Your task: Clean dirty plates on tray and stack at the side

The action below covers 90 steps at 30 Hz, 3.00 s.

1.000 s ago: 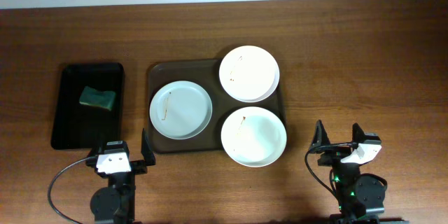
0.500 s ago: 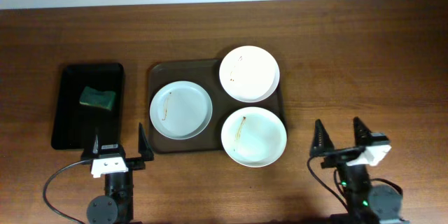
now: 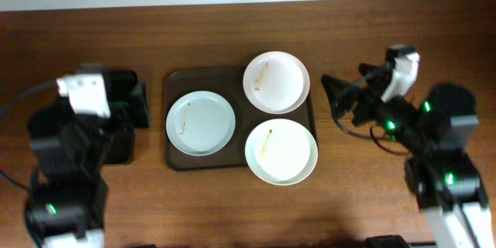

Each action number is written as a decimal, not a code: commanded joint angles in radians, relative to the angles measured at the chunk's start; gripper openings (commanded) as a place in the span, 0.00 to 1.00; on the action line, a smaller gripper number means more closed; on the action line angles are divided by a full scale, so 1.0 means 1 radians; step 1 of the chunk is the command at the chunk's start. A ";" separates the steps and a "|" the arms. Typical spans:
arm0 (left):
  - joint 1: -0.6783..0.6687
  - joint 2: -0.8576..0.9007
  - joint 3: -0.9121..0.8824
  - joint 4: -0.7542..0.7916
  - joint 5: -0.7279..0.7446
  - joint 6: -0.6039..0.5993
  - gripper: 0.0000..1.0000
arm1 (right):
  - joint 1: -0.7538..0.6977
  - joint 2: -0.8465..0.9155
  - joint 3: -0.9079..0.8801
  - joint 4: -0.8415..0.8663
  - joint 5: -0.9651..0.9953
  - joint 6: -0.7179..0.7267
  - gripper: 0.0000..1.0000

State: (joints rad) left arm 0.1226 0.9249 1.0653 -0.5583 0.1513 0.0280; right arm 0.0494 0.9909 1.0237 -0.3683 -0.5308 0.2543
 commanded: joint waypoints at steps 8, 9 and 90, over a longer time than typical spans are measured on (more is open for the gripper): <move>0.055 0.686 0.549 -0.497 0.010 0.012 0.99 | 0.422 0.821 0.592 -0.300 -0.059 -0.004 0.98; 0.055 0.706 0.549 -0.497 -0.021 0.011 0.99 | 0.433 0.862 0.592 -0.278 -0.059 -0.004 0.98; 0.095 1.165 0.817 -0.642 0.122 0.167 0.01 | 0.637 1.210 0.590 -0.271 0.478 0.390 0.04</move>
State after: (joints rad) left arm 0.2653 2.1700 1.8519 -1.1744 0.1658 0.1799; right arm 0.6834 2.1860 1.6009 -0.6491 -0.0647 0.6392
